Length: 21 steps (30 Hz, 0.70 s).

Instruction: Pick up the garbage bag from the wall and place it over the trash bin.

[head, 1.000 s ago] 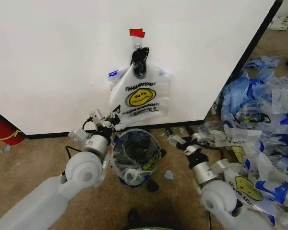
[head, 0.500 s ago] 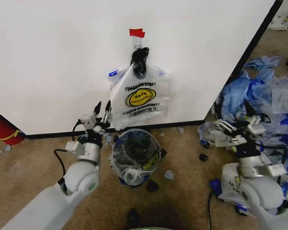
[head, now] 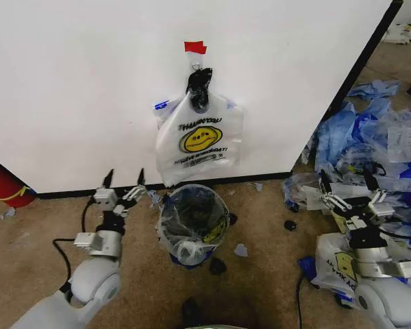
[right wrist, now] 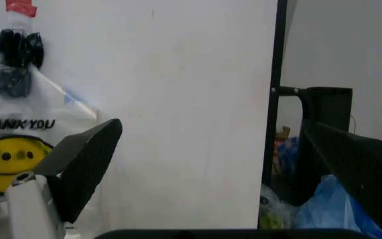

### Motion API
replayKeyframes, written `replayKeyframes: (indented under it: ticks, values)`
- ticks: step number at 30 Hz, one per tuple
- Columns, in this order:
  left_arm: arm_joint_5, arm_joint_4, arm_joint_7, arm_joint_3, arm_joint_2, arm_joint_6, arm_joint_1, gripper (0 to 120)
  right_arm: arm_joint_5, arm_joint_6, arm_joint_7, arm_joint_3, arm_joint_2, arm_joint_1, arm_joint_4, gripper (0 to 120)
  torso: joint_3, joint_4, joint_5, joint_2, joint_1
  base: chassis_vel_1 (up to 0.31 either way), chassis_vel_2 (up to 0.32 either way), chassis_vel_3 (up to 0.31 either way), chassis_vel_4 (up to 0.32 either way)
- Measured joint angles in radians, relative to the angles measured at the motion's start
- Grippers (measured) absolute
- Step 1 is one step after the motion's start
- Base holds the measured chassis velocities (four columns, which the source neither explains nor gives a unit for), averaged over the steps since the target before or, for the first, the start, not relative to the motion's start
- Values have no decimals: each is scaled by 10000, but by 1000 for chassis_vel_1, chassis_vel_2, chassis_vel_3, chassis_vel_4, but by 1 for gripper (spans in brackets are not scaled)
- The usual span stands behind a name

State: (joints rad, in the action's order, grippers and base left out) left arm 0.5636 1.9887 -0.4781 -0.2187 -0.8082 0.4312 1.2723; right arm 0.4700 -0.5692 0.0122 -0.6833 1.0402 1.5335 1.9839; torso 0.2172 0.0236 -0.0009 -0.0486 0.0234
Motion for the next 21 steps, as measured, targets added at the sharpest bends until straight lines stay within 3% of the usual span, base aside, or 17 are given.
replayKeyframes:
  ticks: [21]
  values:
    - [452, 90, -81, 210, -213, -333, -193, 100, 227, -123, -163, 476, 72, -136, -12, 100, 2, 0, -2, 0, 0, 0, 0, 0, 0]
